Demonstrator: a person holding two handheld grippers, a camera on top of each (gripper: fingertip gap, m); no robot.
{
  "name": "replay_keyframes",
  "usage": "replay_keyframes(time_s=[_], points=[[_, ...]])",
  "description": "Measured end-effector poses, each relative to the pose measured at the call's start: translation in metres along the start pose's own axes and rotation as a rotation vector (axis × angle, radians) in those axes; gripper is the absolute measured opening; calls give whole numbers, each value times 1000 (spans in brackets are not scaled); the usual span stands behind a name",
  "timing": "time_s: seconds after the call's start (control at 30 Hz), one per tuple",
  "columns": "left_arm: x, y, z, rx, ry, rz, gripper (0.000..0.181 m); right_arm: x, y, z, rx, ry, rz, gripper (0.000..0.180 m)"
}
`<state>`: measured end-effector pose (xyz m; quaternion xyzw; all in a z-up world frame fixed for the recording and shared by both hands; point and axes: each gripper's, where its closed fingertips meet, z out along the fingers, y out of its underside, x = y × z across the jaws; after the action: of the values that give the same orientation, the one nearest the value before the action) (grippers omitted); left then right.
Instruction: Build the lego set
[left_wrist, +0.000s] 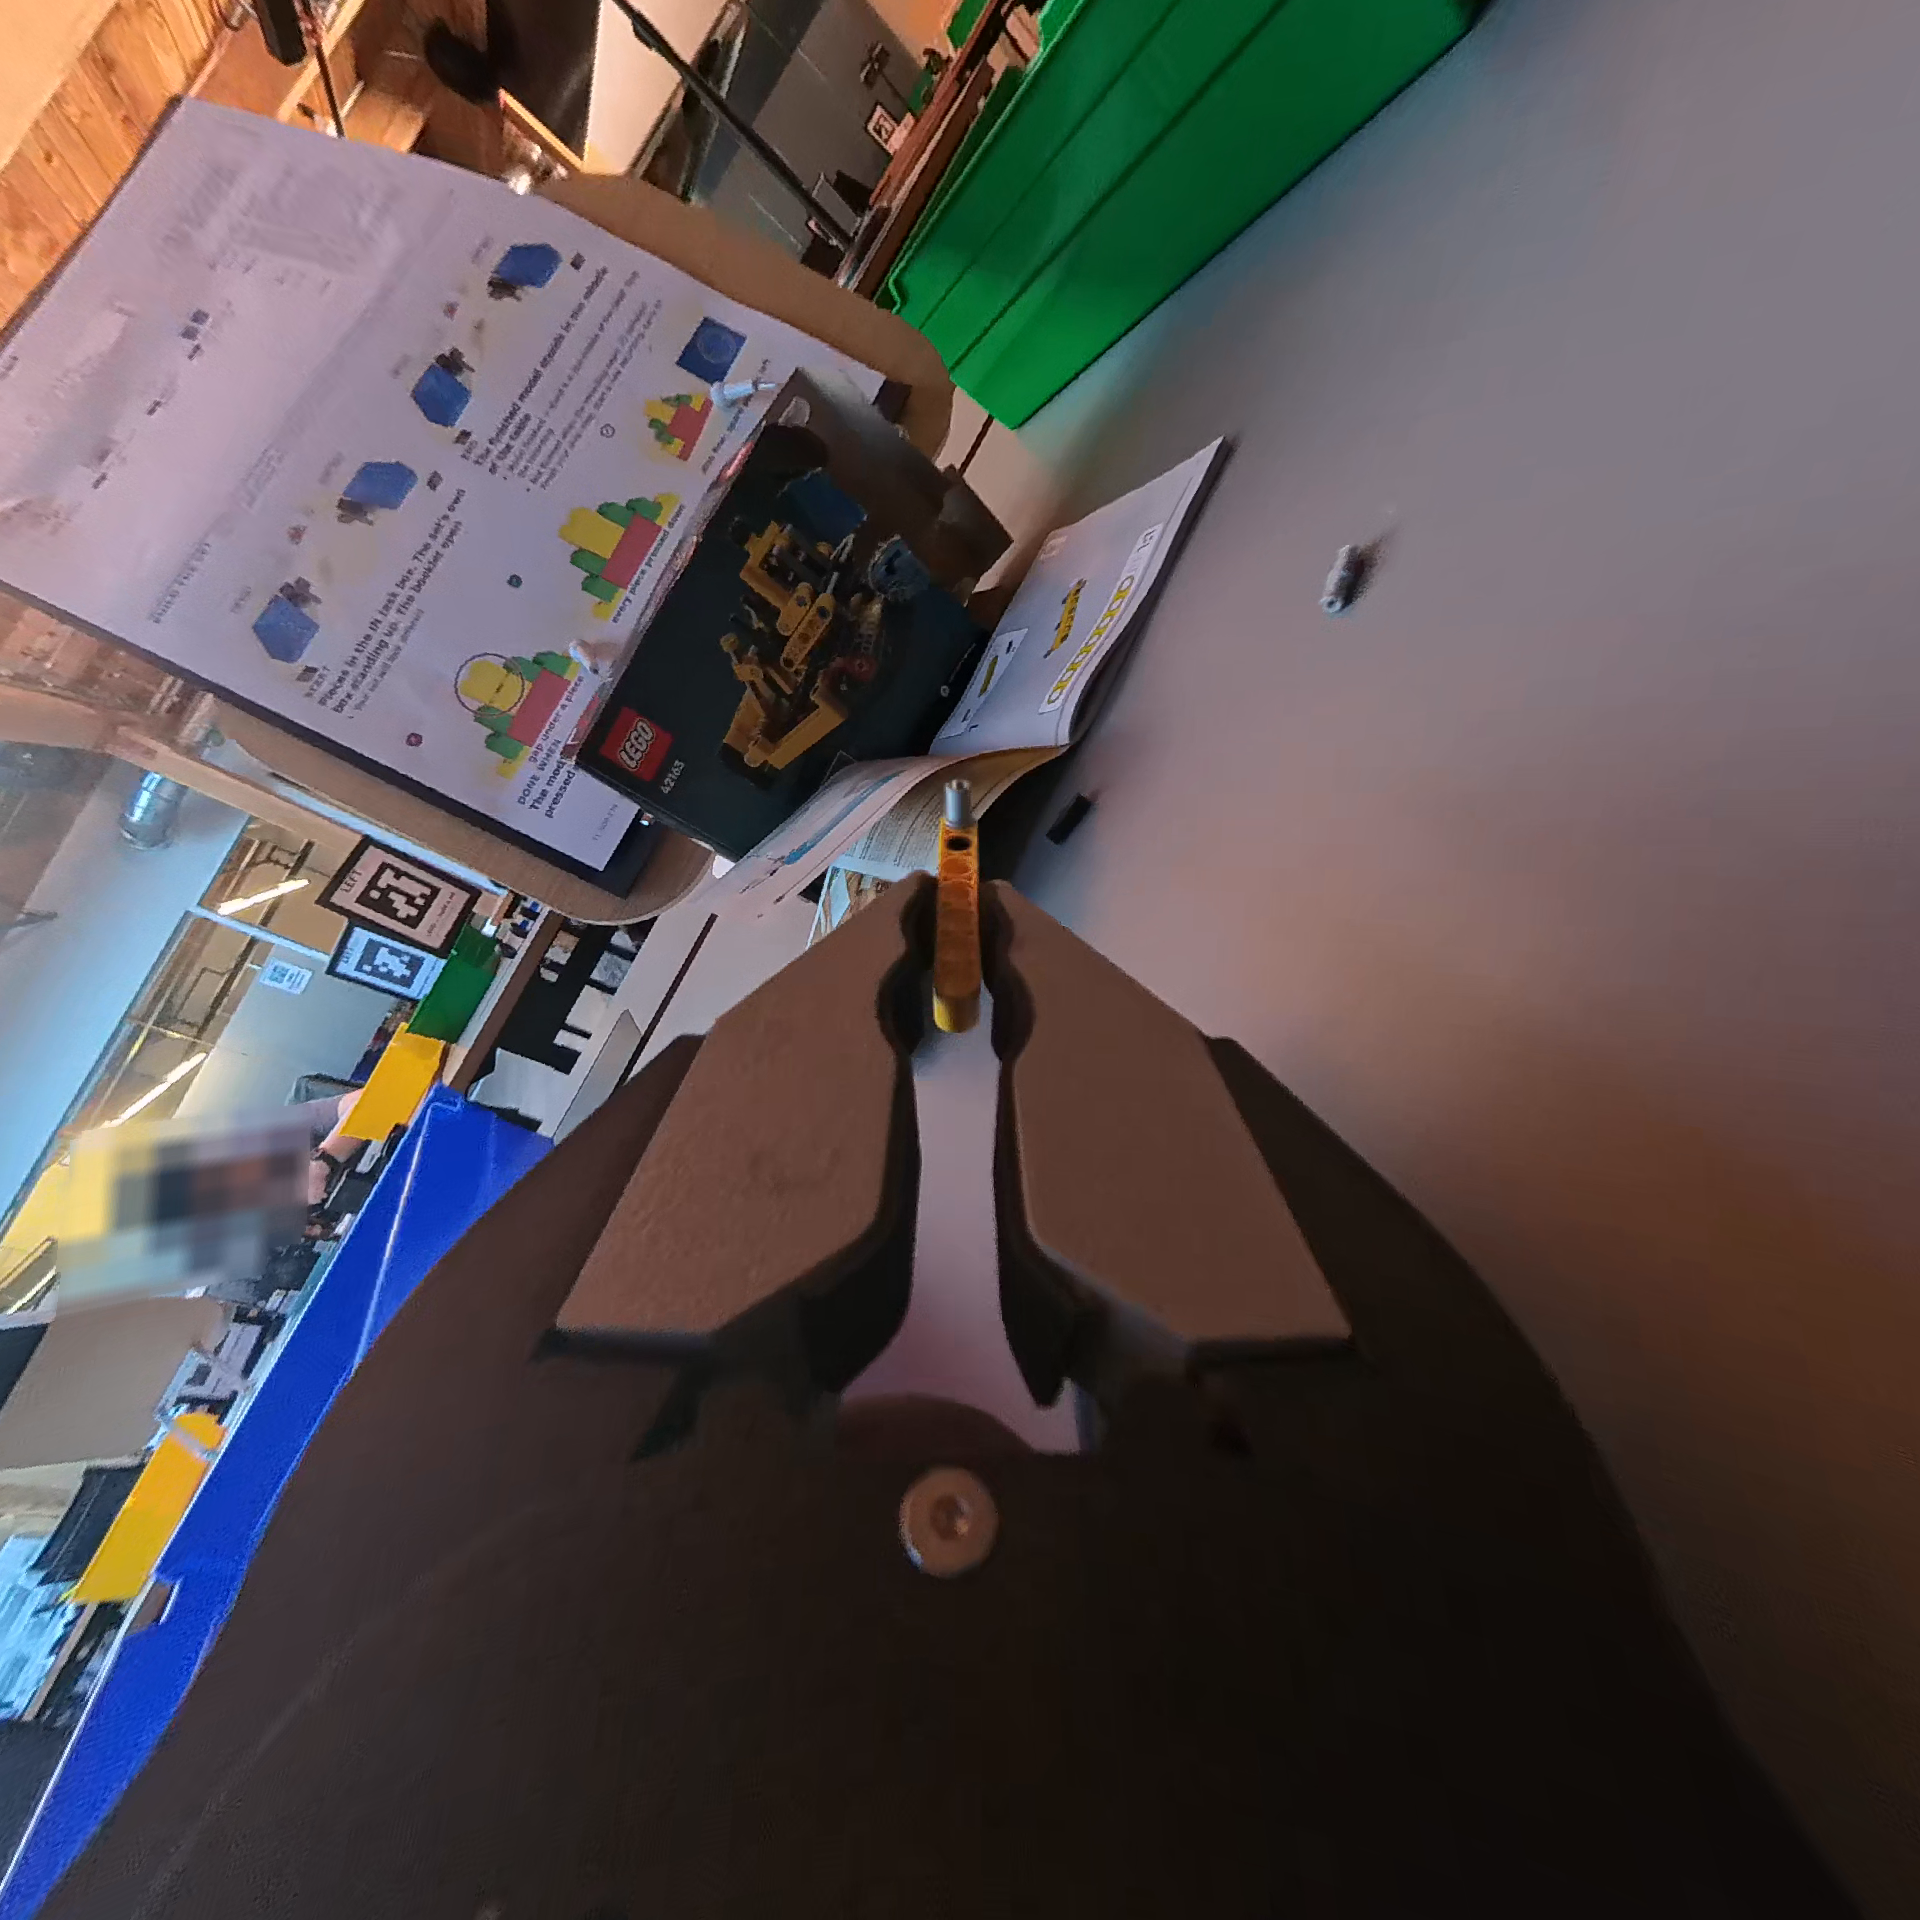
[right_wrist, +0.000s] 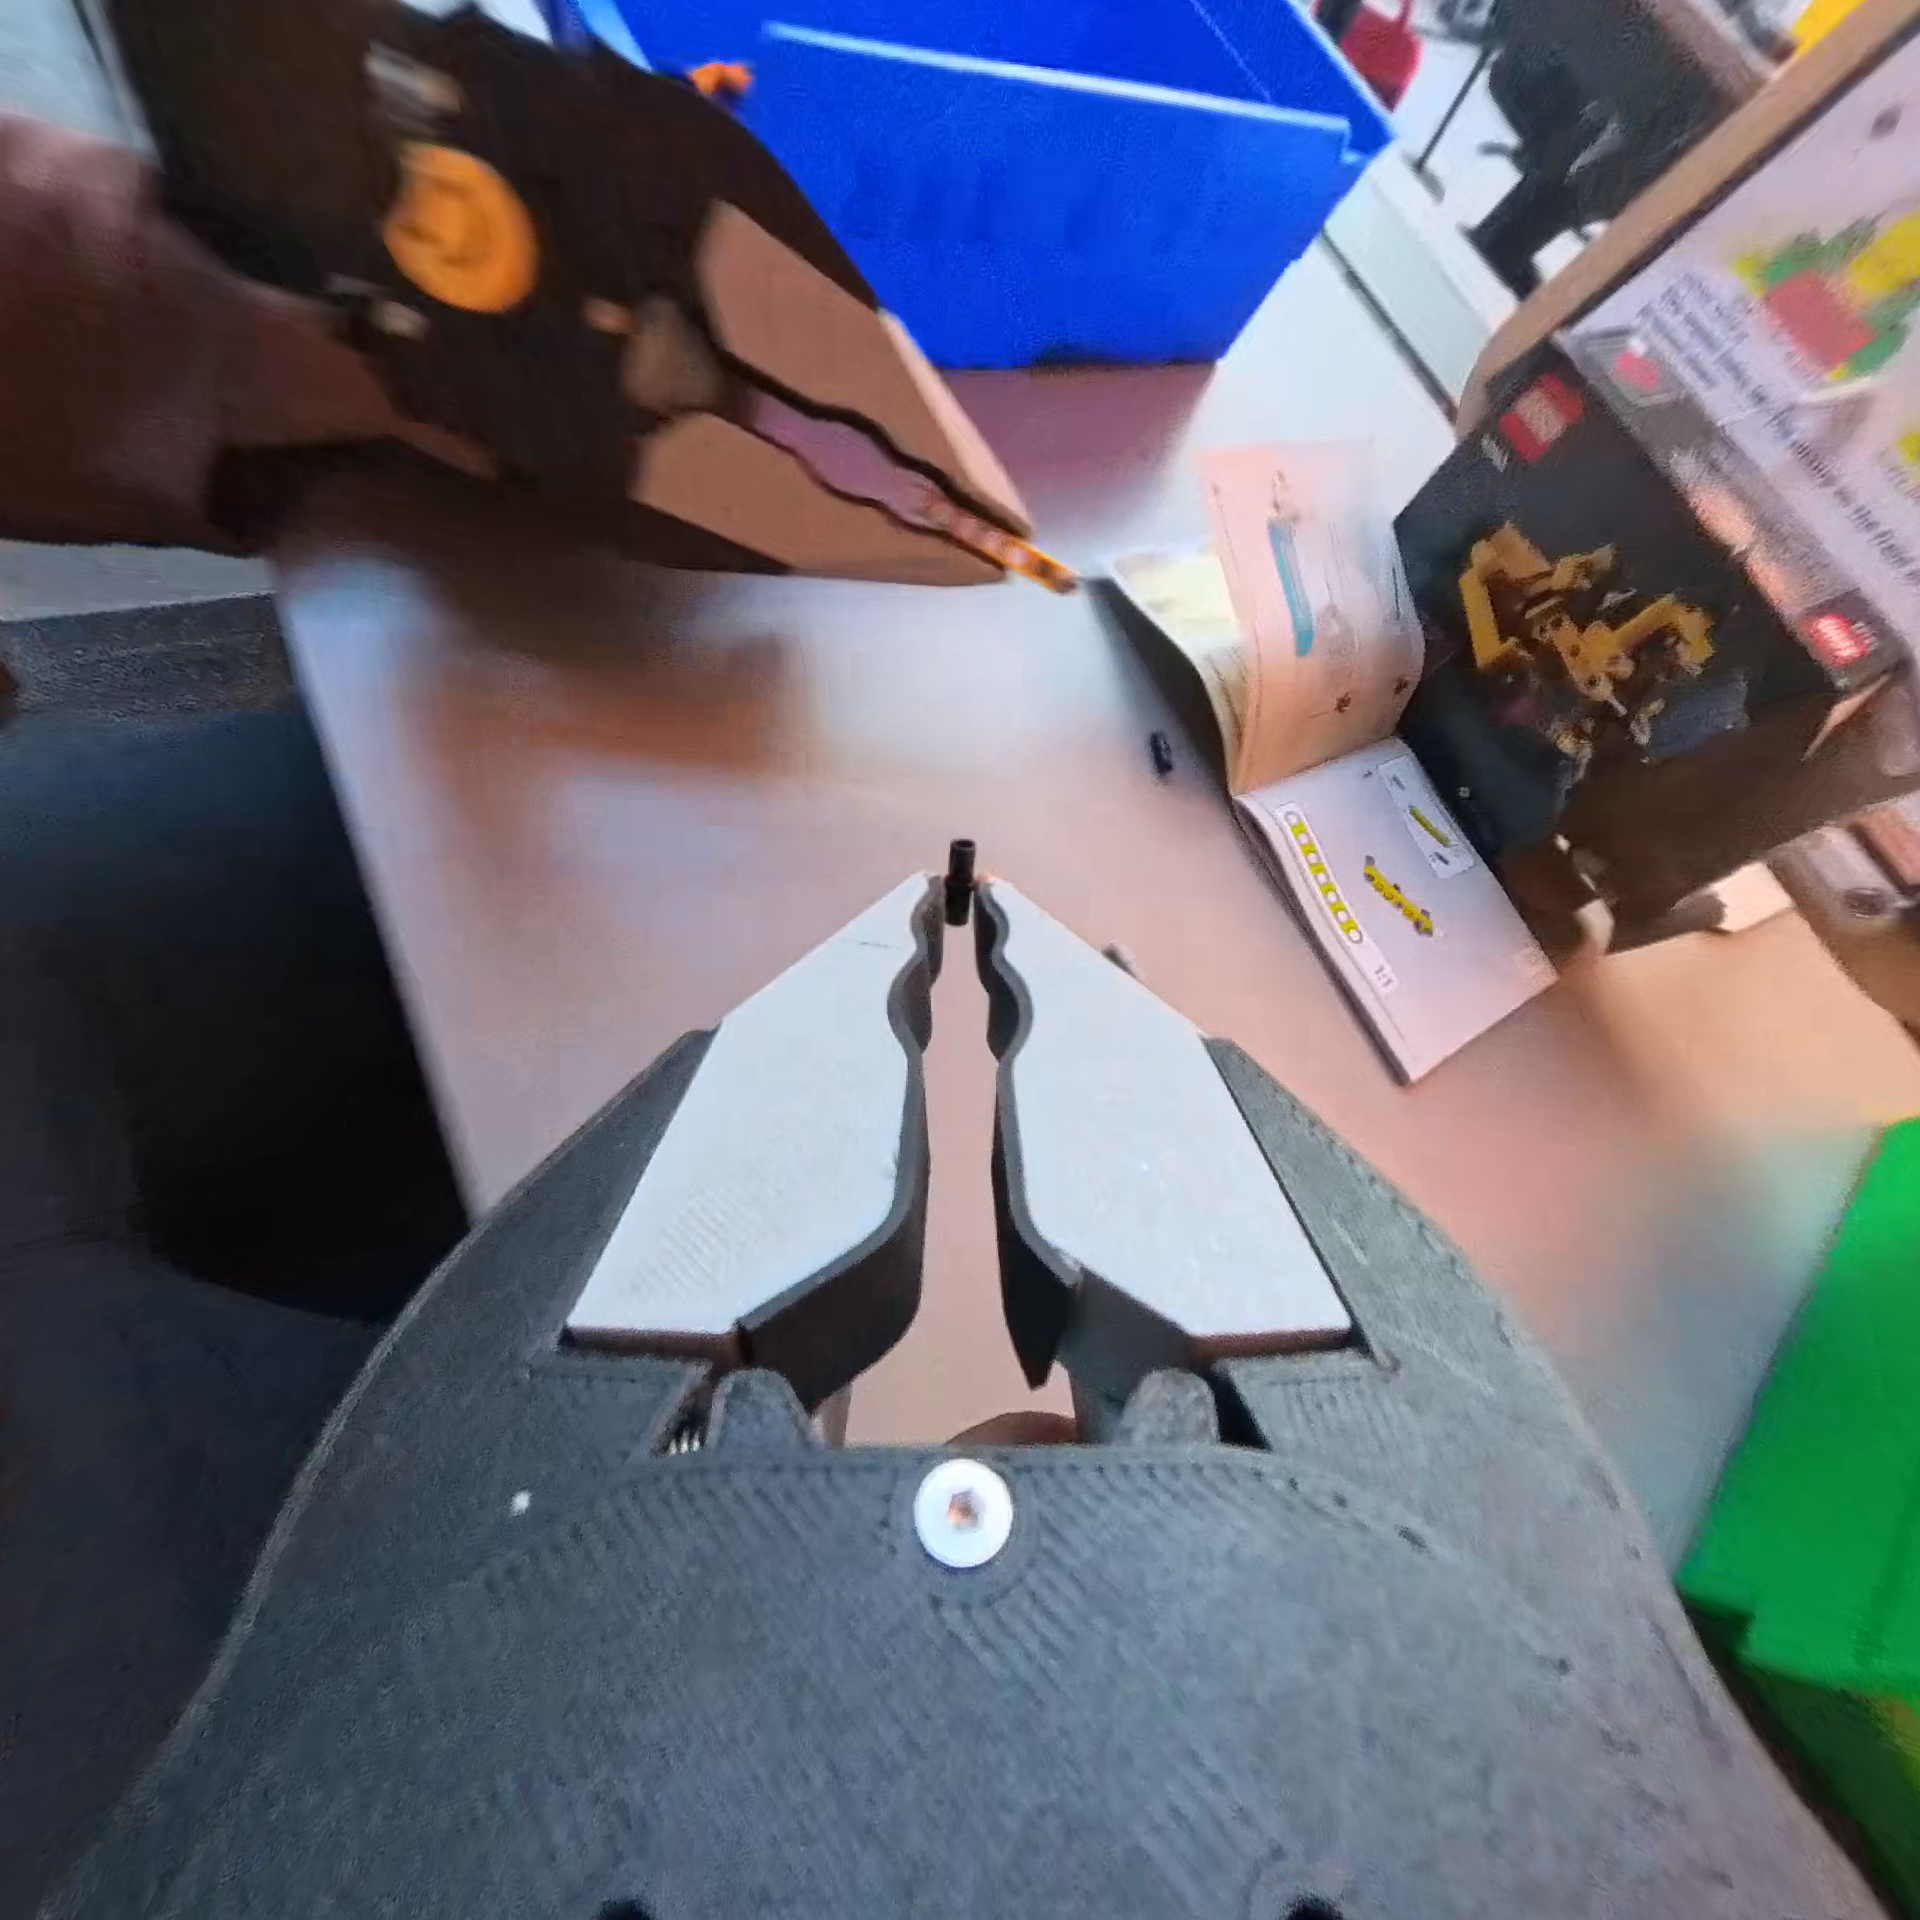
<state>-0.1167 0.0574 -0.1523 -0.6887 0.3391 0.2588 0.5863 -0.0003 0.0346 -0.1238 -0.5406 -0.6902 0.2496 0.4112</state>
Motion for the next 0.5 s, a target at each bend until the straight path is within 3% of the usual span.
replay_keyframes(time_s=[0.03, 0.27, 0.5], points=[[1, -3, -3, 17, 5, 0, 5, 14, 5, 14, 10, -18, 3, 3], [4, -4, -11, -9, 3, -10, 5, 37, 36, 104, -66, -196, -201, 3], [18, 3, 5, -67, 93, 7, 6, 17, 40, 107, -51, -358, -214, 5]])
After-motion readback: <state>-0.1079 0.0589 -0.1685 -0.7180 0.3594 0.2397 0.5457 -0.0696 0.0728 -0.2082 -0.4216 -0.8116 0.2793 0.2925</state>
